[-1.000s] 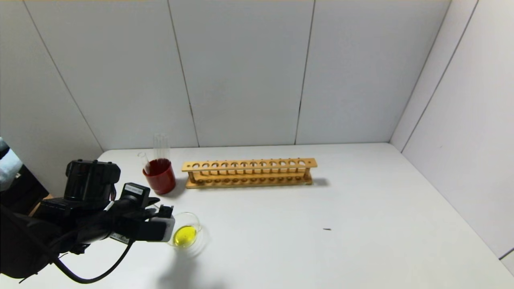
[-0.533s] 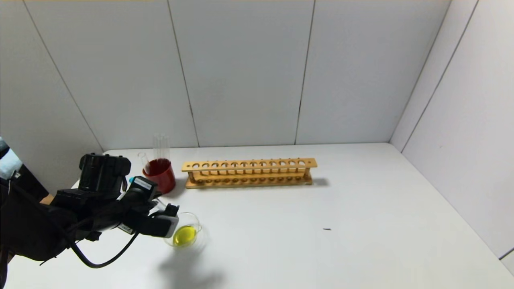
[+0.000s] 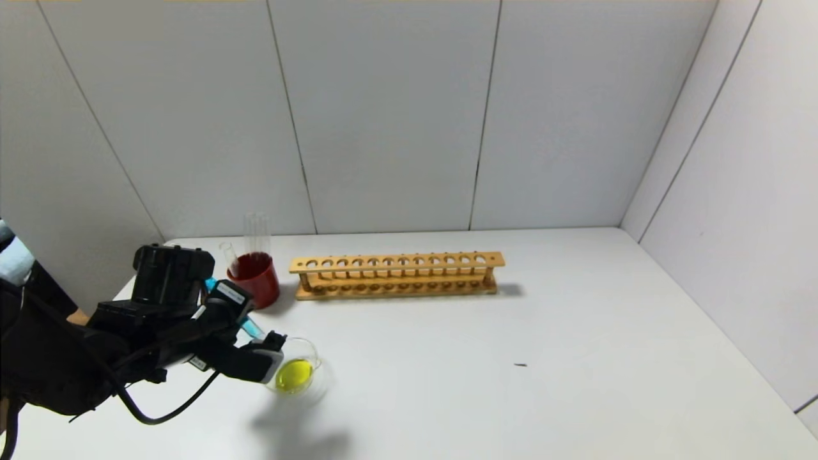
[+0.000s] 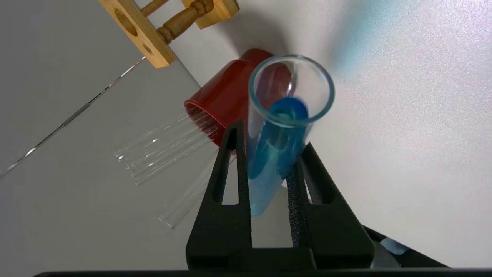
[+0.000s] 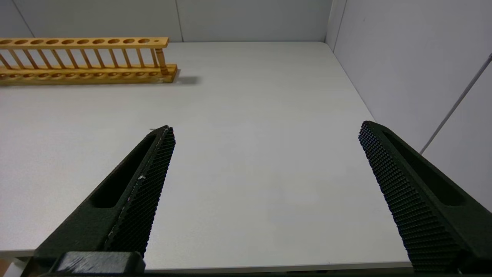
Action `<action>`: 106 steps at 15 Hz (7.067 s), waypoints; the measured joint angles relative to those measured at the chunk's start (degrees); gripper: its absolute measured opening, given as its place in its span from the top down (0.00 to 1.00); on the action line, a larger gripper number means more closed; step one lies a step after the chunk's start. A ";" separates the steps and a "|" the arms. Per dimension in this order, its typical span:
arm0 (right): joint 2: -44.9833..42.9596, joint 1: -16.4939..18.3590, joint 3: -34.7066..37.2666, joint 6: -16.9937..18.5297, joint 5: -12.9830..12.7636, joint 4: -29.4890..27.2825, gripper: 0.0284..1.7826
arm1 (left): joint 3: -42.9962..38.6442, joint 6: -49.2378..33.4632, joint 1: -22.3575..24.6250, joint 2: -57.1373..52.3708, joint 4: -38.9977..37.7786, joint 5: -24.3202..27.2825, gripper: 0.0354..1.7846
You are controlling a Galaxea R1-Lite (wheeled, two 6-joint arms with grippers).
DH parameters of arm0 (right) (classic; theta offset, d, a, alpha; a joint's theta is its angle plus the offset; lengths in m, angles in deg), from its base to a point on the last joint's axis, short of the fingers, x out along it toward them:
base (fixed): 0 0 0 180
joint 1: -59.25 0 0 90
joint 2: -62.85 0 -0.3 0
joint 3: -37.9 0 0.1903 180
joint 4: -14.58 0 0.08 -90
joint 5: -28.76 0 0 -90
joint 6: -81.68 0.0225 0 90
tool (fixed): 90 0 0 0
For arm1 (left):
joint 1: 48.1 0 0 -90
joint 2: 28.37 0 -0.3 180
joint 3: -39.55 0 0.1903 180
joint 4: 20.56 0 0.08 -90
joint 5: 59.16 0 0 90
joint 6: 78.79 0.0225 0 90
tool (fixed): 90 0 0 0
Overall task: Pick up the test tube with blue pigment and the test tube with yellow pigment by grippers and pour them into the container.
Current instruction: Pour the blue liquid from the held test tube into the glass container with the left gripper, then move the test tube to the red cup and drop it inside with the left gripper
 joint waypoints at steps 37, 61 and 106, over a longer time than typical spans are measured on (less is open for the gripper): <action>0.00 0.00 0.00 0.02 0.00 0.00 0.02 | -0.60 13.13 -11.02 -1.62 -4.49 -22.74 0.84; 0.00 0.00 0.00 0.00 0.00 0.00 0.02 | 15.60 -95.39 9.29 -8.73 -8.68 -0.73 0.84; 0.00 0.00 0.00 0.02 0.00 0.00 0.02 | 16.82 -114.02 13.93 14.67 -21.38 11.82 0.57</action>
